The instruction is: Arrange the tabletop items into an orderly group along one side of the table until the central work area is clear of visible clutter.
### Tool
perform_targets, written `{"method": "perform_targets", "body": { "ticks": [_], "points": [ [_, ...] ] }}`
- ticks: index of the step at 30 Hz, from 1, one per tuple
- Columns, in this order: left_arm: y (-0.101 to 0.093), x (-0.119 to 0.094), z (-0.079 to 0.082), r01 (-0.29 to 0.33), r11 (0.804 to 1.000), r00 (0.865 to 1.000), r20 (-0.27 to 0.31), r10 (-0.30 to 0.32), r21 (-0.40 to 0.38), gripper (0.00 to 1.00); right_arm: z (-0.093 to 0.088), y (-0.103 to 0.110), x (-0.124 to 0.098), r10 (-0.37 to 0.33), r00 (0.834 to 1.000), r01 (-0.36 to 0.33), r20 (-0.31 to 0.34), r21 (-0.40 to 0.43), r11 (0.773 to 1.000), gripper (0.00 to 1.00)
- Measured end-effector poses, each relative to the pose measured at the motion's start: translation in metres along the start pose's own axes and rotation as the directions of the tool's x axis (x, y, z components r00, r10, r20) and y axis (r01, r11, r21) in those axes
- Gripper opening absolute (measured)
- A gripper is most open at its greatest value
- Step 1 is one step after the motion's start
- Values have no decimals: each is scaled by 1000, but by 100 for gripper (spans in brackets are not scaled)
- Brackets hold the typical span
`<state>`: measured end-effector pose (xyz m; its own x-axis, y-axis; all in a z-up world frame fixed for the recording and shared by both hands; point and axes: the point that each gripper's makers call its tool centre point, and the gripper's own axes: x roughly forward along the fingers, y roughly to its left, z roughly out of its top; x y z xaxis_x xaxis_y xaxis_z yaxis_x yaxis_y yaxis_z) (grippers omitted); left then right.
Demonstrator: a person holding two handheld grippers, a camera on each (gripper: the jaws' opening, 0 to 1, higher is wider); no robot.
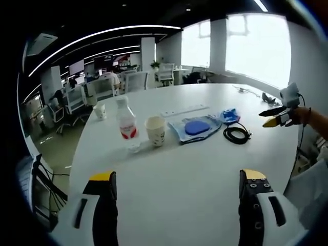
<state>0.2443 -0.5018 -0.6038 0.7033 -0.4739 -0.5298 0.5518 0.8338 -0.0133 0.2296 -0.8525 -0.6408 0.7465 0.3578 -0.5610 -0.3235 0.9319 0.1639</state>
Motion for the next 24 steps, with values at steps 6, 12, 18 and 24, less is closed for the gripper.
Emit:
{"method": "perform_targets", "body": {
  "ticks": [6,12,18,24],
  "points": [
    [-3,-2,-1,5,1000,1000,-6,-5,18,100,-6,10,-18,4,1000,-4,4,-34,999,100],
    [-6,-5,-3,10,1000,1000,-7,-10,7,99,-10,17,-34,2,1000,-2,6,-63,998,100],
    [-7,-11,-5,7,1000,1000,-8,-7,-3,98,-8,18,-46,-16,1000,17,23,-71,997,100],
    [-11,-17,-10,10,1000,1000,-14,-10,-20,97,-11,21,-55,-19,999,21,27,-49,999,100]
  ]
}}
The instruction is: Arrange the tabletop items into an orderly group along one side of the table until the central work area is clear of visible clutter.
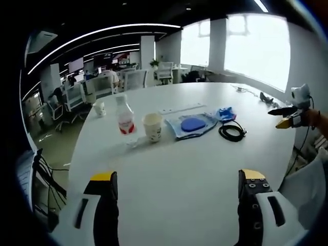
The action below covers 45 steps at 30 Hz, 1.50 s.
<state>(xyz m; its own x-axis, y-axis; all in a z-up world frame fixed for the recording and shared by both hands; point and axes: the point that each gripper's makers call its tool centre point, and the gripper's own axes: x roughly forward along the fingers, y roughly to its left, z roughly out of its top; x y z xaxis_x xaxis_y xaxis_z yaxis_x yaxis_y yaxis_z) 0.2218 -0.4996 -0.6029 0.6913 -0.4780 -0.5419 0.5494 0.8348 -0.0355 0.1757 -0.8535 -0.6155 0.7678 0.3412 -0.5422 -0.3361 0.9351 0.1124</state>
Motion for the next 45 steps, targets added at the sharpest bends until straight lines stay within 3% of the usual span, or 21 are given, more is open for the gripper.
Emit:
{"method": "perform_targets", "body": {
  "ticks": [18,33,45],
  "points": [
    [-8,-11,1,-2,999,1000,29,4,-49,96,-6,9,-18,-34,999,33,21,11,999,100],
    [-13,-15,-4,-8,997,999,39,11,-75,94,2,14,-26,-37,997,37,61,8,999,100],
    [-14,-19,-7,-6,995,999,52,11,-100,94,-2,18,-28,-42,998,41,56,16,999,100]
  ]
}}
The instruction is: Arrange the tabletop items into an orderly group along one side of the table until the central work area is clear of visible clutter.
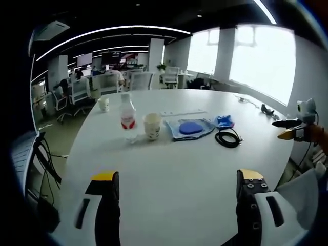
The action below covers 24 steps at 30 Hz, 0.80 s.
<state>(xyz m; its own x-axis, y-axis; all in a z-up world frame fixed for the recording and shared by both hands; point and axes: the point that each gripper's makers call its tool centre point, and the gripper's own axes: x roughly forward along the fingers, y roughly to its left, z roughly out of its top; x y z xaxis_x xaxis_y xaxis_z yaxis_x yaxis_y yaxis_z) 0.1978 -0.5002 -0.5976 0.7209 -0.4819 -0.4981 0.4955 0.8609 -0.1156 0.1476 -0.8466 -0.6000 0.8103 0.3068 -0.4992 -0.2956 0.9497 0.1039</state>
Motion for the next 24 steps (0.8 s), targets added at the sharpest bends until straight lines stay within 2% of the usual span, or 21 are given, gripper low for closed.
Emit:
{"method": "perform_targets", "body": {
  "ticks": [9,24],
  "points": [
    [-1,0,1,3,1000,1000,7,-3,-8,93,-4,1,-1,-5,1000,5,-11,9,1000,100],
    [4,-2,-1,-3,1000,1000,7,3,-13,93,-2,2,1,-6,1000,6,-4,14,1000,100]
  ]
}}
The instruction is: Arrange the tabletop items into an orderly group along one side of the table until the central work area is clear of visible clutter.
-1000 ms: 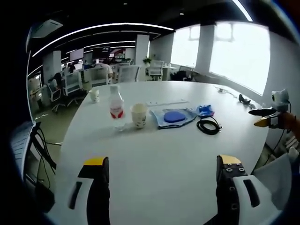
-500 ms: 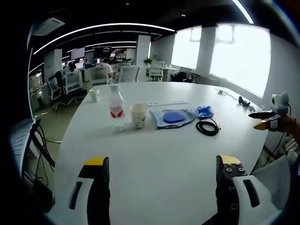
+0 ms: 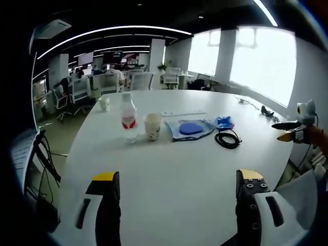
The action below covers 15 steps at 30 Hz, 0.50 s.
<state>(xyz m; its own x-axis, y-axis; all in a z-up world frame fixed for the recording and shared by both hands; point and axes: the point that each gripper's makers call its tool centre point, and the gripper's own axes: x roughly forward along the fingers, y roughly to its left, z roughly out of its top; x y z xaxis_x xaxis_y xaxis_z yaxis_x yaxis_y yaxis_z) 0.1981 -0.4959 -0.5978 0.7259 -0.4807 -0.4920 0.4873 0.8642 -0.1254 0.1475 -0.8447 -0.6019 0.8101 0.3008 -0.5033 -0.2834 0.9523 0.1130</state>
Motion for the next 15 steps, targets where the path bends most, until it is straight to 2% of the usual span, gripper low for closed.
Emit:
{"method": "perform_targets", "body": {
  "ticks": [2,6,13,15],
  "points": [
    [2,-2,-2,-4,1000,1000,-11,4,0,92,0,1,0,3,1000,-3,2,5,1000,100],
    [2,-5,9,1,1000,1000,15,-1,10,92,-2,2,1,2,1000,-2,-5,3,1000,100],
    [13,-15,16,1,1000,1000,7,-1,18,91,4,5,-1,4,1000,-4,-2,-10,1000,100],
    [15,-19,20,-7,998,1000,-1,7,55,91,7,6,-1,7,1000,-7,5,-11,1000,100]
  ]
}}
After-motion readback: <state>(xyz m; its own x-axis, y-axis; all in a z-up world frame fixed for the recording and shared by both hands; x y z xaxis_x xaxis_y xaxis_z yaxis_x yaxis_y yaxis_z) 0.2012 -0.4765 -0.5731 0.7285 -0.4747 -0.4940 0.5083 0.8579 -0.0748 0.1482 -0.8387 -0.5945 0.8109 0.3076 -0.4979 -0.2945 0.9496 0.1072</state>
